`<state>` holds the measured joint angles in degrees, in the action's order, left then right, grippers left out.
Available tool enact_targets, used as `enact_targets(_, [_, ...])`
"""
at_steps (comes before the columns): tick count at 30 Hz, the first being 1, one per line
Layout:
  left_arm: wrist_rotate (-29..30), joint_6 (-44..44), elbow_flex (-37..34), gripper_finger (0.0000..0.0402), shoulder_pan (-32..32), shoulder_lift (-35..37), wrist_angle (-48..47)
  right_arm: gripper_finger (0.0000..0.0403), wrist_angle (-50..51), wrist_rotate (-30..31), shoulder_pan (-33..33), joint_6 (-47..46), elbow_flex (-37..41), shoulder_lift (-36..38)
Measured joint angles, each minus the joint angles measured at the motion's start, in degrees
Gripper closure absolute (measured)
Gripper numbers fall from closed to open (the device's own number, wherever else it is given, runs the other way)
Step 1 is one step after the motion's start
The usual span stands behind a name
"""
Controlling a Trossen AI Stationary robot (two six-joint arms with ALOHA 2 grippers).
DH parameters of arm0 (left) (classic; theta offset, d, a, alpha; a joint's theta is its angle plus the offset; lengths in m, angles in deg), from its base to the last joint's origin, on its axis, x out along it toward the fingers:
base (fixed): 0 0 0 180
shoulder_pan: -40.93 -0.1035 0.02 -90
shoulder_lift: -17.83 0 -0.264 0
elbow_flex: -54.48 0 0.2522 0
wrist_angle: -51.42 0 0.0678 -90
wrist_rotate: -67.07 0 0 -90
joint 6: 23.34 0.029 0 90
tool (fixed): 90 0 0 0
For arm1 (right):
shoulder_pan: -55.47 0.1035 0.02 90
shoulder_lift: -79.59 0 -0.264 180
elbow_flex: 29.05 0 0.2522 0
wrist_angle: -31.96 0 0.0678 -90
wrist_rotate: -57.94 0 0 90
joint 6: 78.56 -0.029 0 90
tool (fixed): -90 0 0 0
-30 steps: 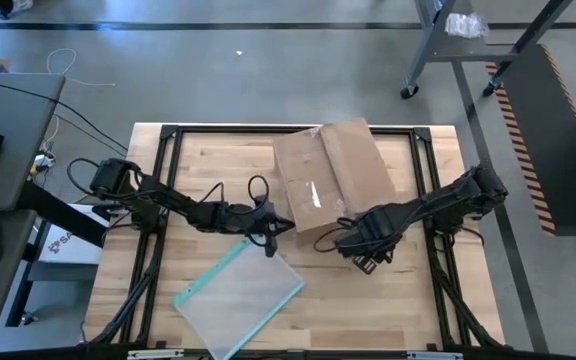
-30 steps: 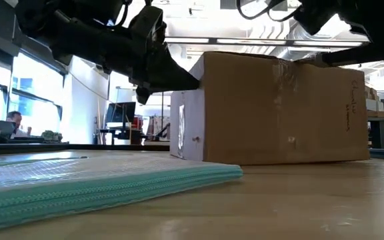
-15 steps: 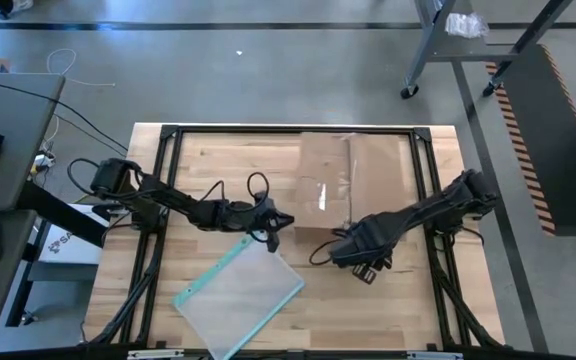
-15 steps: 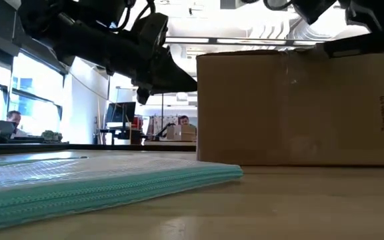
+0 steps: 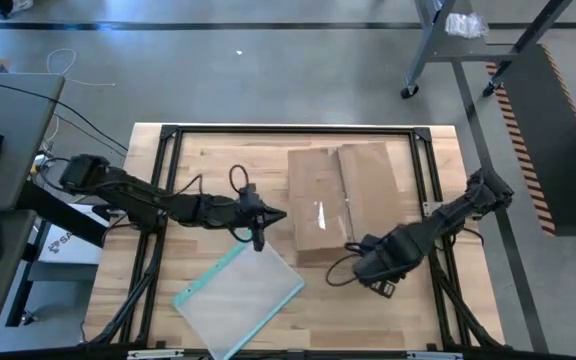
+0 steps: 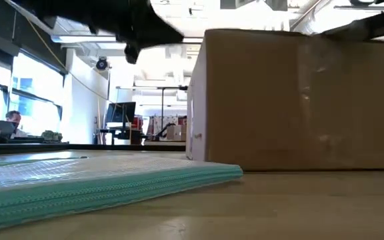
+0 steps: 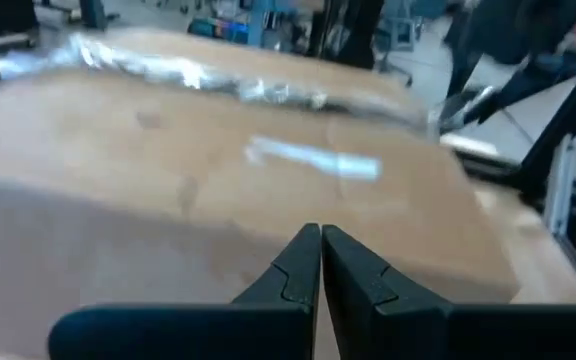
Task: Unpack boxes
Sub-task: Open the cardboard box using the black cutter
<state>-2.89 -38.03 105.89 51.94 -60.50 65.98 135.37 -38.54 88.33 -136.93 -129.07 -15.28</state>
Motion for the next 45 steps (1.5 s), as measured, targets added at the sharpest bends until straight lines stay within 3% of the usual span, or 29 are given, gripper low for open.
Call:
enact_targets(3, [-2.7,2.2,0.0,0.0402,-0.1,2.3,0.8,0.0277,-0.1,3.3,2.6,1.6,0.0,0.1])
enact_targets(6, [-9.5,4.4,2.4,0.0402,-1.8,2.2,0.9,0.0277,0.1,7.5,3.8,2.7,0.0,0.0])
enact_targets(10, [-19.4,7.6,10.8,0.0402,-4.4,-2.9,-2.0,0.0277,0.3,15.2,2.7,6.7,0.1,0.0])
enact_targets(13, [-21.5,13.0,19.0,0.0402,-5.9,-9.1,-8.0,0.0277,0.3,19.4,0.3,12.3,0.1,0.0])
enact_targets(19, [-20.7,20.8,34.2,0.0402,-11.0,-20.2,-22.5,0.0277,0.3,20.9,-3.1,18.6,0.1,-0.1])
enact_targets(23, [-21.3,21.0,39.0,0.0402,-14.1,-25.5,-29.8,0.0277,0.3,19.3,-2.7,17.2,0.1,0.0])
enact_targets(30, [-20.0,21.3,39.5,0.0402,-16.4,-28.0,-30.2,0.0277,0.5,15.8,0.7,7.4,0.1,0.0])
enact_targets(37, [-8.4,23.5,39.4,0.0402,-17.8,-27.7,-32.7,0.0277,0.3,14.4,6.7,-4.1,0.1,0.1])
enact_targets(45, [-3.5,24.0,37.1,0.0402,-20.3,-23.7,-34.1,0.0277,0.3,23.2,11.6,-16.6,0.1,0.2])
